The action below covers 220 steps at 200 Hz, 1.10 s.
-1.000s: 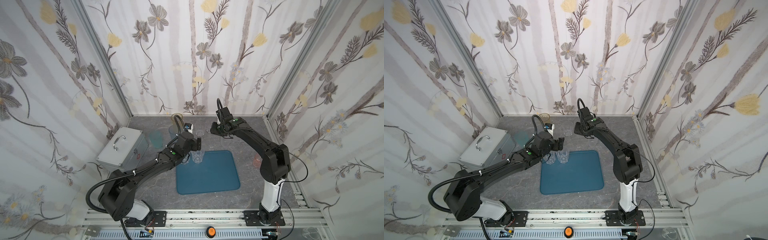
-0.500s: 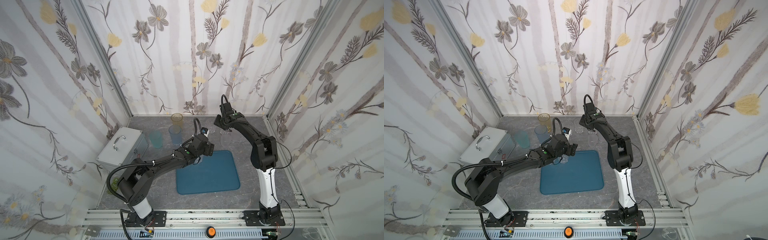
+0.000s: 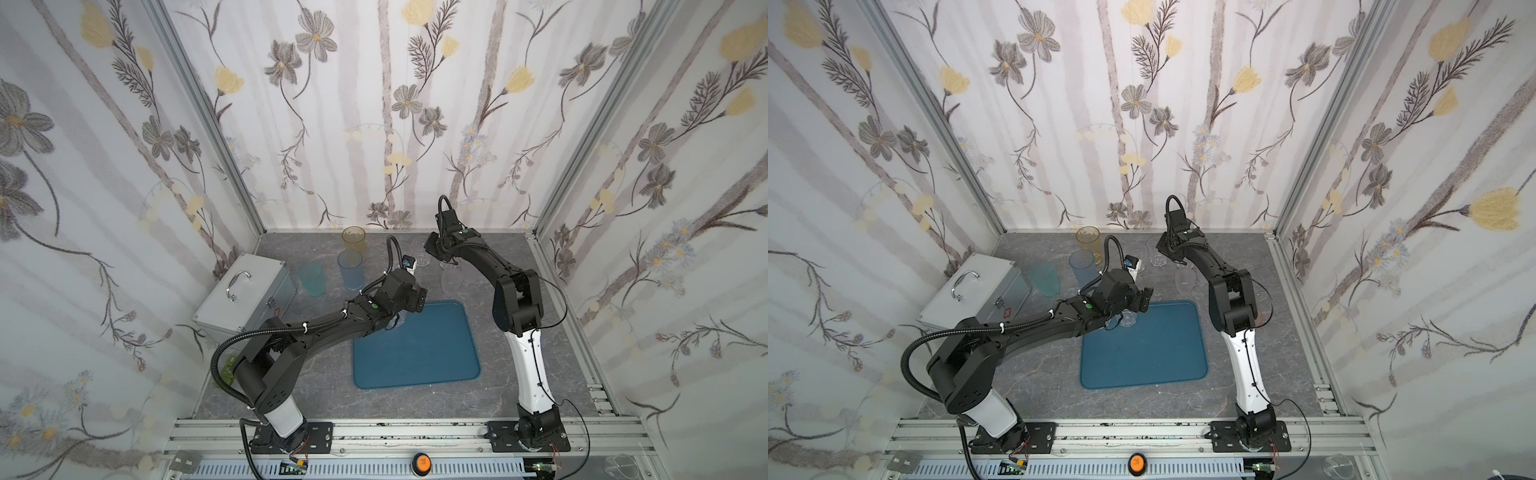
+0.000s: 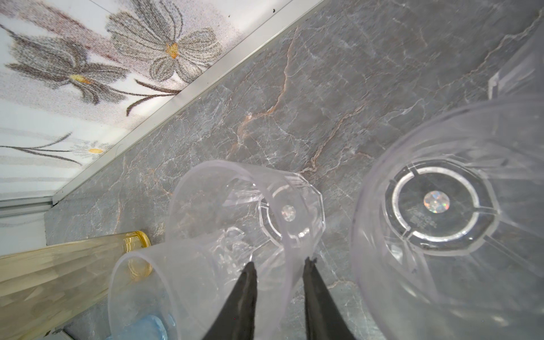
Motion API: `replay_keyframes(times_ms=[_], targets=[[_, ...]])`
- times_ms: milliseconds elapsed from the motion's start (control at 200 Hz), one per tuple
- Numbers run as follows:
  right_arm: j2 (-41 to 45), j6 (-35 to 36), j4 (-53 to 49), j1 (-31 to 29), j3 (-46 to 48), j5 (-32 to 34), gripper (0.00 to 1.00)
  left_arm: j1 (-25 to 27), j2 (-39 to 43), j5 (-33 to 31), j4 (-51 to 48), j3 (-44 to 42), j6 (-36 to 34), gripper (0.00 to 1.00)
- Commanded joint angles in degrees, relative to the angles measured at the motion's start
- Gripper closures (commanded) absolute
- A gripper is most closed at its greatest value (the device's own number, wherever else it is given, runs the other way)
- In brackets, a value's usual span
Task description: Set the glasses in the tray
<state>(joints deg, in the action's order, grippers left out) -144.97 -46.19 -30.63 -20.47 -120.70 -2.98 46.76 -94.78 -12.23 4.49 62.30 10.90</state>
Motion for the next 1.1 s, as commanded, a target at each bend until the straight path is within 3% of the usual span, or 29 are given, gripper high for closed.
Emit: replay_keyframes(times_ms=[0,175,560,799,919,1094], targets=[[1.76,0.83,1.04,-0.41,0.34,0.53,0.83,-0.19,1.39,-2.14,1.70,-0.78,-0.58,0.10],[8.77,2.79,1.10,-1.10,6.12,2.83,0.91,-1.21,3.61,-3.71,1.66,-2.22,-0.87,0.10],[31.38,9.55,1.68,-6.19,28.20,9.17,0.93,-6.82,15.33,-5.33,1.73,-7.81,-0.13,0.10],[43.37,15.99,-6.81,-11.42,40.95,11.80,0.94,-9.81,21.48,-5.35,1.70,-12.38,-0.83,0.10],[45.87,17.58,-11.38,-13.19,44.99,11.44,0.94,-9.94,22.45,-4.07,1.83,-13.82,0.77,0.10],[42.51,17.81,-12.97,-17.76,45.47,14.41,0.95,-9.72,20.12,-0.05,3.06,-13.86,4.18,0.11]])
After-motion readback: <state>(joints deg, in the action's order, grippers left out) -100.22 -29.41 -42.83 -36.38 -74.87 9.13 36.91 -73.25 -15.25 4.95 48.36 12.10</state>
